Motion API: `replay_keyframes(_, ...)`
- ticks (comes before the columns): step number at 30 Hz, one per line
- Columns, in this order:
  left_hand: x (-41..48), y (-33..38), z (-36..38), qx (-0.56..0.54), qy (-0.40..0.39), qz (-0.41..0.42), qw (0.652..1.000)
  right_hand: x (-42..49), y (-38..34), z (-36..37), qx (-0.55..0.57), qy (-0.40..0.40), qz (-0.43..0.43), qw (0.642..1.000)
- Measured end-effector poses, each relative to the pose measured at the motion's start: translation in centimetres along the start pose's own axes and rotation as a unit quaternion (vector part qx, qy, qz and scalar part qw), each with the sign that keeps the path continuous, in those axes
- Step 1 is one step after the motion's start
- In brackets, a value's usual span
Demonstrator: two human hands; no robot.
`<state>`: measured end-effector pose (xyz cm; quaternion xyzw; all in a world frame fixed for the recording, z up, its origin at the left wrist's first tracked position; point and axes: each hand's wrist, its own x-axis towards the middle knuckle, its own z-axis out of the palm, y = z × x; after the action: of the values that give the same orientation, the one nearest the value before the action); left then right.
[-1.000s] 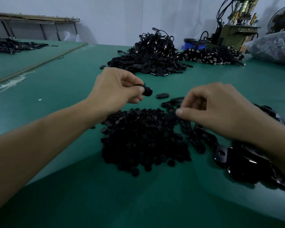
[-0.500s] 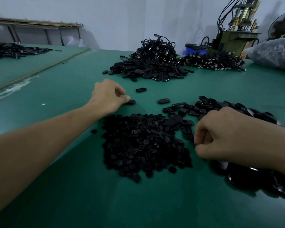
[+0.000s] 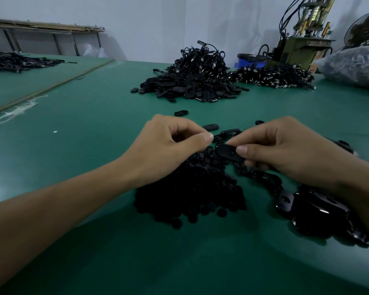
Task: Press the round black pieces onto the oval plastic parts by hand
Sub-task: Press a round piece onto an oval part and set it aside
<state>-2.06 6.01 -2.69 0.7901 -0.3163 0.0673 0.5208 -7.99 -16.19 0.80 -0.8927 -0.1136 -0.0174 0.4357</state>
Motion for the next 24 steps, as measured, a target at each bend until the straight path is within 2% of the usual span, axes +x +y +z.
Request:
replay_keyframes(4, -0.2, 0.3, 0.6, -0.03, -0.021, 0.003, 0.999, 0.1, 0.0, 0.7, 0.019, 0.012, -0.02, 1.0)
replay_keyframes(7, 0.1, 0.4, 0.8, -0.032, -0.019, -0.004, 0.999, 0.2, 0.0, 1.4, 0.033, 0.055, -0.021, 0.998)
replay_keyframes(9, 0.2, 0.4, 0.6, -0.028, 0.011, -0.007, 1.0, 0.4, 0.2, 1.8, -0.016, 0.101, -0.026, 0.994)
replay_keyframes(11, 0.2, -0.1, 0.0, -0.029, 0.059, -0.022, 0.998, 0.4, 0.3, 2.1, -0.114, 0.135, -0.041, 0.983)
replay_keyframes(14, 0.0, -1.1, -1.1, -0.013, 0.112, -0.039, 0.993, 0.2, 0.1, 2.5, -0.175, 0.074, -0.048, 0.981)
replay_keyframes(17, -0.6, -1.6, -1.4, 0.0, 0.125, -0.03, 0.992, 0.0, 0.2, 2.9, -0.196, -0.005, -0.042, 0.98)
replay_keyframes(24, -0.9, -2.2, -0.8, 0.013, 0.148, -0.017, 0.989, 0.0, 0.5, 3.6, -0.17, 0.0, -0.059, 0.984)
